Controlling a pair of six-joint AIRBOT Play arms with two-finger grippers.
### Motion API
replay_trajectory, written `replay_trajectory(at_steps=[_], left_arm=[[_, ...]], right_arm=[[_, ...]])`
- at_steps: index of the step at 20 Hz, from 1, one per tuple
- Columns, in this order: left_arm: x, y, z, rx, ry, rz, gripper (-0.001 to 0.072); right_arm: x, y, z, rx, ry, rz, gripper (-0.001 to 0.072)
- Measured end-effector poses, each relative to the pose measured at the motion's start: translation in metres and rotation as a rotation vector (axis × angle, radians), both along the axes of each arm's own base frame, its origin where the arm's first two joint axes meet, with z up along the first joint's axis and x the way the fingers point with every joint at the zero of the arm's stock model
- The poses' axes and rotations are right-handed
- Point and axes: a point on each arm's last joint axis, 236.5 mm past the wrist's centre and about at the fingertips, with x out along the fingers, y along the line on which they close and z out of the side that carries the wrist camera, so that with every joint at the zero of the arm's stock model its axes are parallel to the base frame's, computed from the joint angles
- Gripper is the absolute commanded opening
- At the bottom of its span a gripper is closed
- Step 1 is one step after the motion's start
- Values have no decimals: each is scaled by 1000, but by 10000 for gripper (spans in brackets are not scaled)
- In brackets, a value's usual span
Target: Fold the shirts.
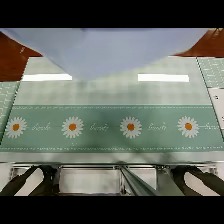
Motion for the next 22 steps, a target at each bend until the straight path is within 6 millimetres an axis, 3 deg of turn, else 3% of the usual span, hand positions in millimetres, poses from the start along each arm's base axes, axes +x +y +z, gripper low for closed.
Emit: replay_trajectory(at_steps=[2,4,7,11,14,16,19,22], left_arm=[[-40,-10,68,87,-170,26,16],[-83,-15,107,199,-284,92,16],[-143,-17,136,356,-382,232,16],[-216,-26,155,470,-483,327,16],[-236,-12,139,505,-427,360,16],[-225,0,108,517,-307,355,16],[-185,11,54,516,-125,324,16],[-126,10,-21,491,93,248,16]], right_arm=[[-49,-2,51,-55,-119,-33,29],[-96,-10,78,-116,-186,-85,29],[-160,-20,94,-183,-230,-160,29],[-216,-25,88,-217,-212,-203,29],[-232,-26,64,-221,-120,-205,29],[-227,-27,36,-217,-17,-198,29],[-201,-29,-12,-200,134,-178,29],[-158,-27,-72,-172,281,-136,29]])
